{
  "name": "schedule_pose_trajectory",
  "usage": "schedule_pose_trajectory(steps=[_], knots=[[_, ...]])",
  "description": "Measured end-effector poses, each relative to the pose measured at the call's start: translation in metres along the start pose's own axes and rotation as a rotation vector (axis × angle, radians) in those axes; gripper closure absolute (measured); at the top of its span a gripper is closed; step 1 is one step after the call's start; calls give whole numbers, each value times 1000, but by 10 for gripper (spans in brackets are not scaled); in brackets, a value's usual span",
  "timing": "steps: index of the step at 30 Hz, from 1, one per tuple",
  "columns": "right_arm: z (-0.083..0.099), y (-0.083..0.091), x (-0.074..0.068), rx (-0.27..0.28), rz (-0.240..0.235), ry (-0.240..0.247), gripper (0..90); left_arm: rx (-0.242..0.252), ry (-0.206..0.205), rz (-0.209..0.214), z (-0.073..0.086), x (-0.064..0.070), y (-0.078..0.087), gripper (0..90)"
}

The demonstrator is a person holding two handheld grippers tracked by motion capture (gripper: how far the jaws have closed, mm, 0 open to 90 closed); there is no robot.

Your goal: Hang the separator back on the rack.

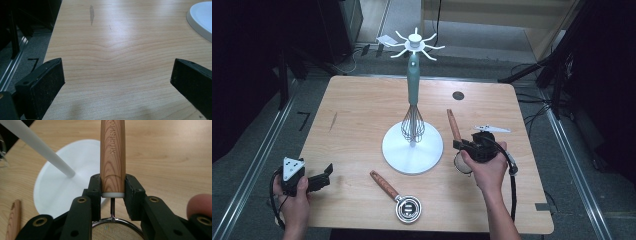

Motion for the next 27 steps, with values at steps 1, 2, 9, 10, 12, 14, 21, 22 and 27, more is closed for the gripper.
schedule_pose_trajectory(steps=[1, 2, 9, 10, 12, 14, 21, 22, 27], knots=[[-2, 2, -3, 15, -13, 9, 711, 0, 0, 0, 0, 0, 0, 0], [-6, 8, -9, 44, -35, 26, 711, 0, 0, 0, 0, 0, 0, 0], [-16, 23, -21, 116, -76, 44, 711, 0, 0, 1, 0, 0, 0, 0], [-16, 24, -23, 120, -86, 54, 711, 0, 0, 1, 0, 0, 0, 0], [-16, 26, -27, 128, -93, 63, 711, -1, 0, 0, 0, 0, 0, 0], [-18, 29, -32, 142, -110, 85, 711, 0, -1, 1, 0, 0, 0, 0], [-22, 37, -41, 180, -141, 116, 711, 0, -1, -1, 0, 0, 0, 0], [-22, 39, -43, 181, -153, 118, 711, 0, -1, 0, 0, 0, 0, 0], [-24, 44, -48, 203, -179, 129, 711, 2, -1, -1, 0, 0, 0, 0]])
Point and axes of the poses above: each handheld gripper's, and its own axes: y roughly backward along the jaws, z roughly out of its underside, x roughly to its right, the point moved 10 cm from there along -y, roughly forward along the jaws, and after that the axes turned 12 degrees about -y, right-handed, at the moved point
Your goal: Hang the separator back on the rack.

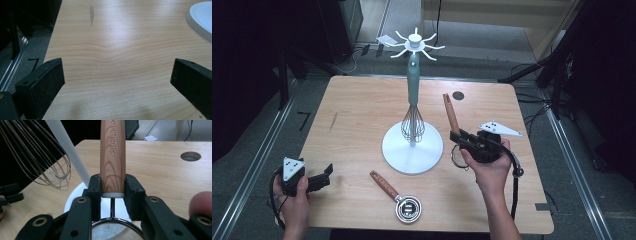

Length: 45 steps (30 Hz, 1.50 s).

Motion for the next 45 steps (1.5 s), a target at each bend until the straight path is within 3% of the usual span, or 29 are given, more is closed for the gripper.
schedule_pose_trajectory(steps=[12, 26, 45], knots=[[-9, 11, -24, 38, -34, 66, 711, 2, 1, 0, 0, 0, 0, 0], [-32, 33, -35, 135, -79, 71, 711, -2, -1, 0, 0, 0, 0, 0], [-47, 43, -61, 176, -133, 107, 711, -1, -2, 1, 0, 0, 0, 0]])
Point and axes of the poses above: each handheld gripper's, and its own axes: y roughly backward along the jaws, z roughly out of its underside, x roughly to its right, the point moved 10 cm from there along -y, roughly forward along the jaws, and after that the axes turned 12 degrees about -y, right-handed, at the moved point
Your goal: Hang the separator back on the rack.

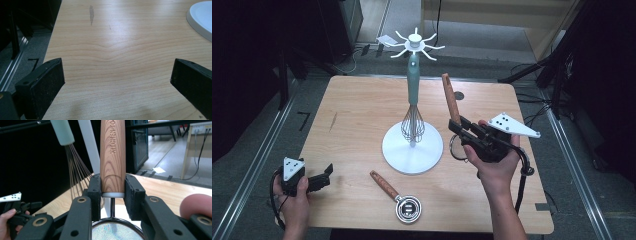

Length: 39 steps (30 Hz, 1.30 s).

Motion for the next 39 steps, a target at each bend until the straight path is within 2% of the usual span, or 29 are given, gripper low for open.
schedule_pose_trajectory(steps=[9, 20, 27, 39], knots=[[-16, 5, -12, 53, -23, 28, 711, 0, 3, 1, 0, 0, 0, 0], [-27, 9, -22, 101, -67, 35, 711, -1, 1, 0, 0, 0, 0, 0], [-35, 10, -32, 111, -89, 58, 711, -1, 2, 0, 0, 0, 0, 0], [-45, 14, -44, 137, -116, 68, 711, 4, 3, 0, 0, 0, 0, 0]])
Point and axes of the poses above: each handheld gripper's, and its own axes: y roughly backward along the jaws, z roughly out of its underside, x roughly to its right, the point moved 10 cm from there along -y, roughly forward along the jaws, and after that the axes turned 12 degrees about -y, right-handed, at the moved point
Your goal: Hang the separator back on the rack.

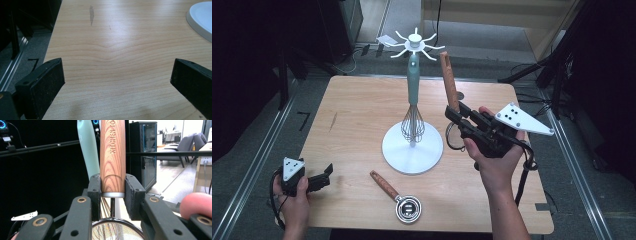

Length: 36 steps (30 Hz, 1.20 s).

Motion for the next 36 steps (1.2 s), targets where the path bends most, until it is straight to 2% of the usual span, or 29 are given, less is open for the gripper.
schedule_pose_trajectory(steps=[20, 36], knots=[[3, -10, -7, -12, -34, -2, 711, -2, 0, 1, 0, 0, 0, 0], [9, -24, -4, -39, -32, -4, 711, -1, 0, 1, 0, 0, 0, 0]])
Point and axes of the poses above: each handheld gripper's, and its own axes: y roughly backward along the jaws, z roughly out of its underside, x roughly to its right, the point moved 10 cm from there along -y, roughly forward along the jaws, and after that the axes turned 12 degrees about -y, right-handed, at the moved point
